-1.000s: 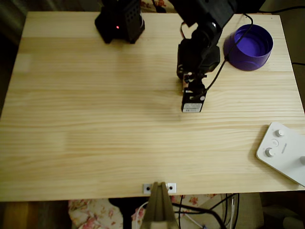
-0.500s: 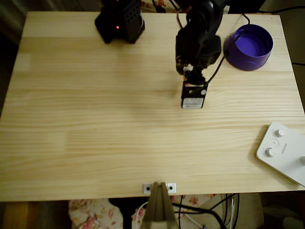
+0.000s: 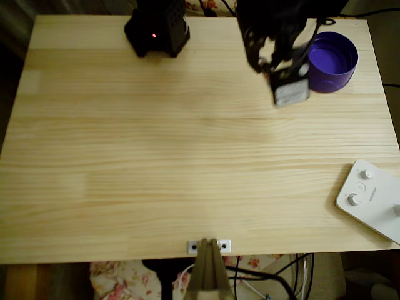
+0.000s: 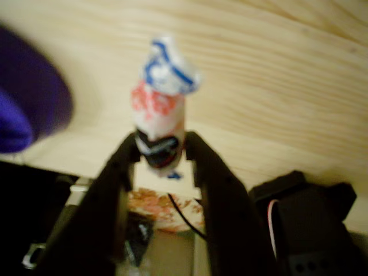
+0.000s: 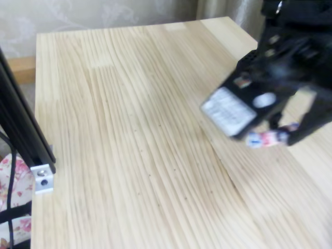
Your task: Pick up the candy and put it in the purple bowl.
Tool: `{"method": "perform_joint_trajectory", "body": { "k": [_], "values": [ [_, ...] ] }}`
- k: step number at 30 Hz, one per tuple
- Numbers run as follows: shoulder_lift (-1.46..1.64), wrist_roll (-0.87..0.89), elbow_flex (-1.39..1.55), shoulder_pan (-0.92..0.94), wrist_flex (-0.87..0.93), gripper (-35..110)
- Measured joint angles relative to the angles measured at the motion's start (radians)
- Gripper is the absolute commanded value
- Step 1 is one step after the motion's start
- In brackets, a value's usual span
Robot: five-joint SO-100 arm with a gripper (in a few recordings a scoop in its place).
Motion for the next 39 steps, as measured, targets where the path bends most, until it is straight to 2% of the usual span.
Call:
{"method": "perform_joint_trajectory", "body": {
  "k": [9,19,28,35,39],
  "values": [
    [0.120,-0.112,-0.051,-0.219,-0.023,0],
    [-0.051,-0.140,-0.215,-0.396,-0.133,0],
    [-0.334,-0.156,-0.449,-0.410,-0.169,1],
    [-0.492,-0.156,-0.594,-0.382,-0.166,13],
    [-0.525,-0.160,-0.604,-0.382,-0.166,13]
  ]
}}
